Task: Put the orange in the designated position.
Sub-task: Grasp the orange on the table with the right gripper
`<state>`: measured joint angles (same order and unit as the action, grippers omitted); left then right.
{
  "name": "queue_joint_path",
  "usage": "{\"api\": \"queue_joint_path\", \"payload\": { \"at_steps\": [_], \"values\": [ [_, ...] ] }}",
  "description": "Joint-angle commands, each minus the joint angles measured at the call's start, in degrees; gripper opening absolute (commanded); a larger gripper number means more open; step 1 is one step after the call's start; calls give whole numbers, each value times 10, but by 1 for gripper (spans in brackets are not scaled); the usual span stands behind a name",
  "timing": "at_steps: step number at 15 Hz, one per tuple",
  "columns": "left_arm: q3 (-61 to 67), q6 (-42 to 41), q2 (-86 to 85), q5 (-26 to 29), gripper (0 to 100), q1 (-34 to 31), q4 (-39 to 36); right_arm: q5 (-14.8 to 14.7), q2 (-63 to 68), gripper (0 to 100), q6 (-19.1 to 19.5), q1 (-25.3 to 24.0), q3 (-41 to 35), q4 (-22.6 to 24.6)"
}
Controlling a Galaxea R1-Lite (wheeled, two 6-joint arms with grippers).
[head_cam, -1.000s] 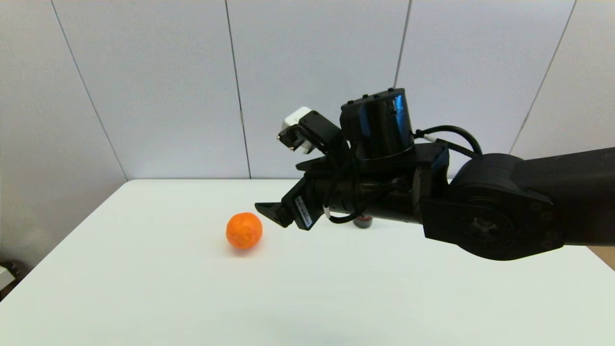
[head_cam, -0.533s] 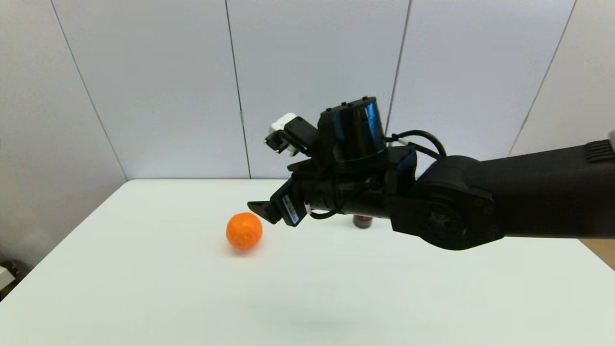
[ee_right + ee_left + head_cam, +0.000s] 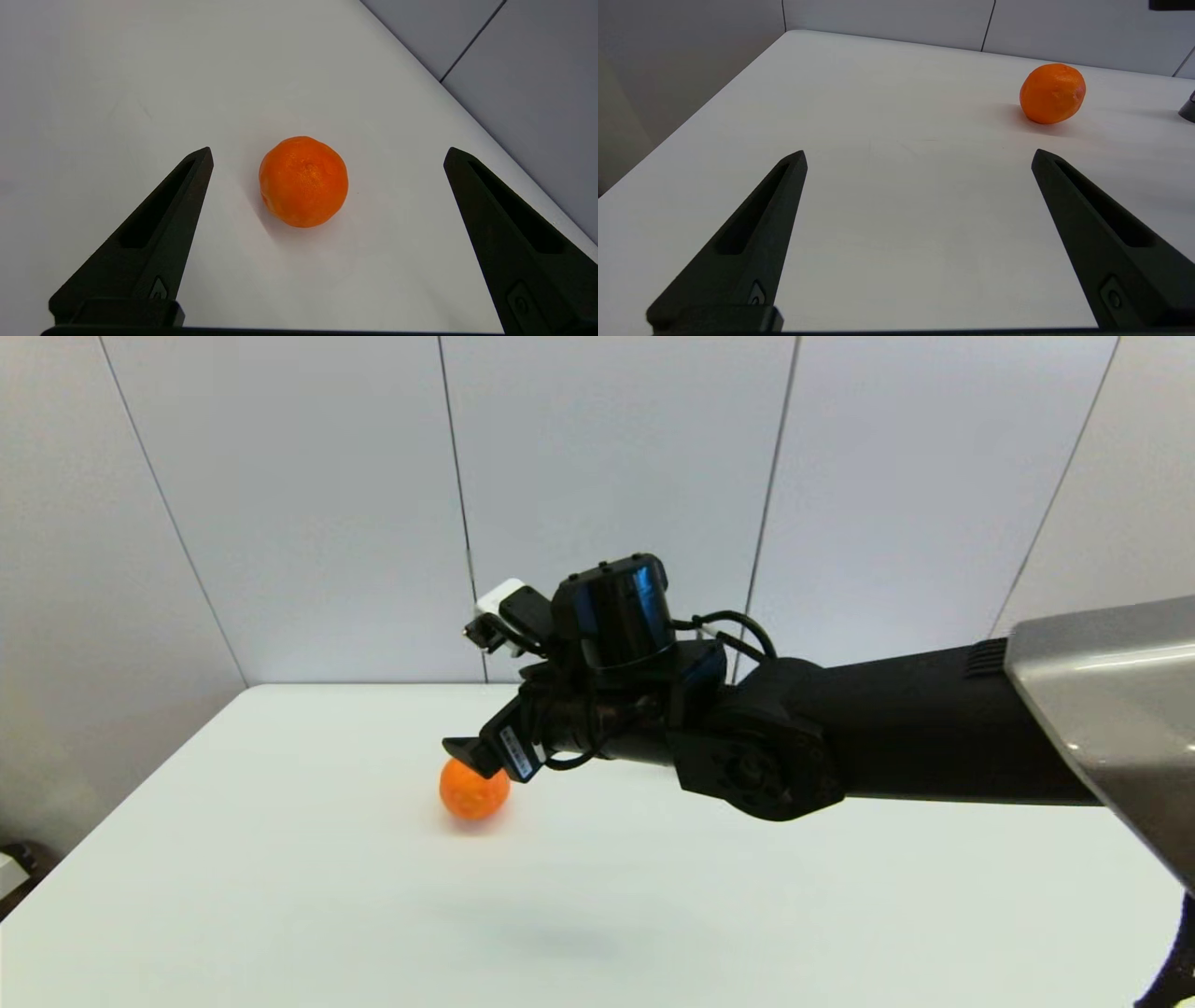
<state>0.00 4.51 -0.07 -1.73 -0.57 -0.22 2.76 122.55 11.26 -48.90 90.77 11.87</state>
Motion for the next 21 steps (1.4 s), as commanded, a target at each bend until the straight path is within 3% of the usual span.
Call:
{"api": "queue_joint_path", "payload": {
  "at_steps": [1, 11, 21],
  "values": [
    [0, 1, 1, 0, 100, 0, 0, 1, 28, 100, 1, -3, 8, 1],
    [0, 1, 1, 0, 100, 0, 0, 1, 54, 100, 2, -6, 9, 2],
    [0, 1, 1, 0, 100, 0, 0, 0, 95, 100, -17, -6, 27, 46]
  ]
}}
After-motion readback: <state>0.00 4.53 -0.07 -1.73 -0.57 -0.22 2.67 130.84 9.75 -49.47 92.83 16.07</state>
